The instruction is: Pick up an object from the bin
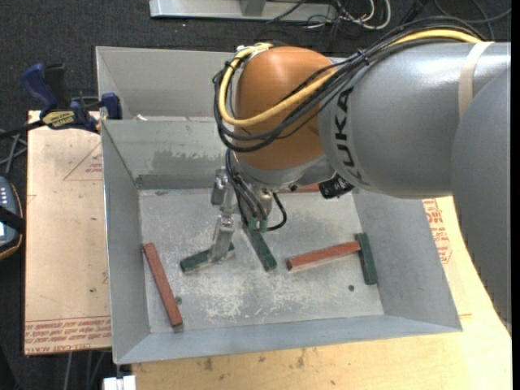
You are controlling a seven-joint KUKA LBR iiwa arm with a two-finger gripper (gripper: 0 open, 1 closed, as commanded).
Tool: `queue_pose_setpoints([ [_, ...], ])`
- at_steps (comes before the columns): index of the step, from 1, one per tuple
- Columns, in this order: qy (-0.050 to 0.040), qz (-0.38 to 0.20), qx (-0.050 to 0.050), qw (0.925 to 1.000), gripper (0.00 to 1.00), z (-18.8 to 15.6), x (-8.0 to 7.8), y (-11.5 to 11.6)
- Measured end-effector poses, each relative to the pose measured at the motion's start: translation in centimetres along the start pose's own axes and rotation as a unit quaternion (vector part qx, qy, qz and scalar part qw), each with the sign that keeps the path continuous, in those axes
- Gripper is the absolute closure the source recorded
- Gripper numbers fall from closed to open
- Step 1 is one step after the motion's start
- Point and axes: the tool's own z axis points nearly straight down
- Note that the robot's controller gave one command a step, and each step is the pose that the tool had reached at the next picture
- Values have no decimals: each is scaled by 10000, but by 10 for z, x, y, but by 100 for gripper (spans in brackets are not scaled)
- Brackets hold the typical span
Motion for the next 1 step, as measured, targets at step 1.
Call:
queue_pose_setpoints([
  [1,-29,-46,-11,10000,0,47,2,-2],
])
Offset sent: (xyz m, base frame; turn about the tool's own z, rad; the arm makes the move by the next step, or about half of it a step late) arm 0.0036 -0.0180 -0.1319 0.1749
